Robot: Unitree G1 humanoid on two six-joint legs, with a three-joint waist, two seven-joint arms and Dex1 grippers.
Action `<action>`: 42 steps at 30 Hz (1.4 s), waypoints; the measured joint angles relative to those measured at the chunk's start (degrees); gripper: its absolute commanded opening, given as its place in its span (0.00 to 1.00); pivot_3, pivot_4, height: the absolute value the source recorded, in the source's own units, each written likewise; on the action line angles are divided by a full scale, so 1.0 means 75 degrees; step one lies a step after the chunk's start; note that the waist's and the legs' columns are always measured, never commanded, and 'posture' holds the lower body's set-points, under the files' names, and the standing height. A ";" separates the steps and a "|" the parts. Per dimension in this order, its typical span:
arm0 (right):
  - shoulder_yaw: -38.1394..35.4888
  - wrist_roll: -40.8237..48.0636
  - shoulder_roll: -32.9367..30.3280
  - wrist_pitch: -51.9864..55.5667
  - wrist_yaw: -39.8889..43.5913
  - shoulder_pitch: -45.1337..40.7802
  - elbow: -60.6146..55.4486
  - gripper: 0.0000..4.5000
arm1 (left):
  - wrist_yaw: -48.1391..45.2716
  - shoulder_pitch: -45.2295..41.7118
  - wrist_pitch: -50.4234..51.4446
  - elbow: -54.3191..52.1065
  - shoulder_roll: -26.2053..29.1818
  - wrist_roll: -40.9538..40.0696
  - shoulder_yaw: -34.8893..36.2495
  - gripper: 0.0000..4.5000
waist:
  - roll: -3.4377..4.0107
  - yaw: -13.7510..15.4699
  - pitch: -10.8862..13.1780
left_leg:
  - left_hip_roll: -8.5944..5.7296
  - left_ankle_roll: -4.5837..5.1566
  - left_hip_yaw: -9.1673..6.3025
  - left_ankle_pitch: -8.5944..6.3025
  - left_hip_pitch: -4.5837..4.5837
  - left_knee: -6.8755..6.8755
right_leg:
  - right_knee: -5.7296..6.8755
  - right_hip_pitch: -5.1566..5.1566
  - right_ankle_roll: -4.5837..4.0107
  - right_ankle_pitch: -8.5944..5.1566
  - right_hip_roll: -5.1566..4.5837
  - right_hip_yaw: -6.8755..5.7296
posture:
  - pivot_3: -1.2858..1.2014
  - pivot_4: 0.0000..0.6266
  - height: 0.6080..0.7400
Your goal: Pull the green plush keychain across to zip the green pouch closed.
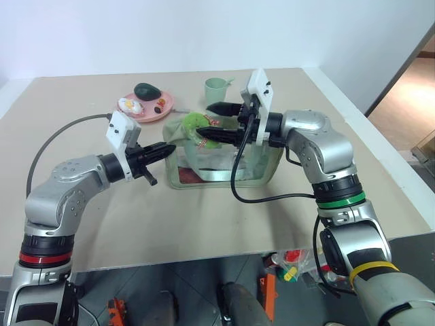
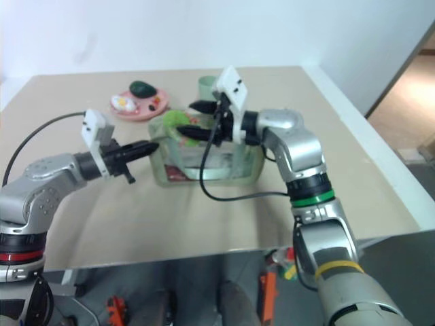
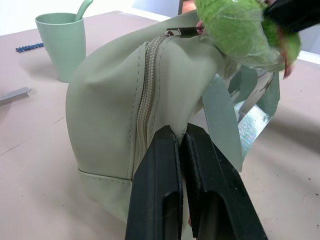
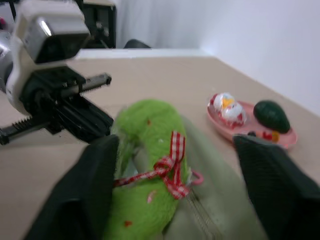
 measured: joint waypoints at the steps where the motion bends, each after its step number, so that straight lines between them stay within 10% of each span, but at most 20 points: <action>1: 0.0005 -0.0005 0.0000 0.0012 0.0023 -0.0008 0.0000 0.41 | 0.0005 0.0003 -0.0009 0.0000 -0.0001 0.0004 -0.0001 0.00 | 0.0000 0.0000 0.0000 | 0.0000 0.0000 0.0000 0.0000 0.0000 0.0000 | 0.0000 0.0000 0.0000 0.0000 0.0000 0.0000 | 0.52 0.24 1.00; 7: 0.0059 -0.0062 0.0029 0.0060 0.0160 -0.0035 -0.0001 0.01 | 0.0021 0.0002 -0.0013 0.0004 -0.0005 0.0016 -0.0004 0.00 | 0.0000 0.0000 0.0000 | 0.0001 0.0000 -0.0001 0.0000 0.0001 0.0000 | 0.0000 0.0000 0.0000 0.0000 0.0002 -0.0002 | 0.52 0.24 1.00; 42: -0.0428 -0.0264 -0.1006 -0.1326 0.0529 -0.0332 0.0298 0.01 | 0.0210 -0.0083 -0.0351 0.0123 -0.0293 0.0206 -0.0172 0.00 | 0.0000 0.0029 0.0000 | -0.0008 0.0000 0.0003 0.0000 -0.0006 0.0001 | -0.0011 0.0001 0.0001 -0.0001 -0.0007 0.0002 | 0.52 0.24 1.00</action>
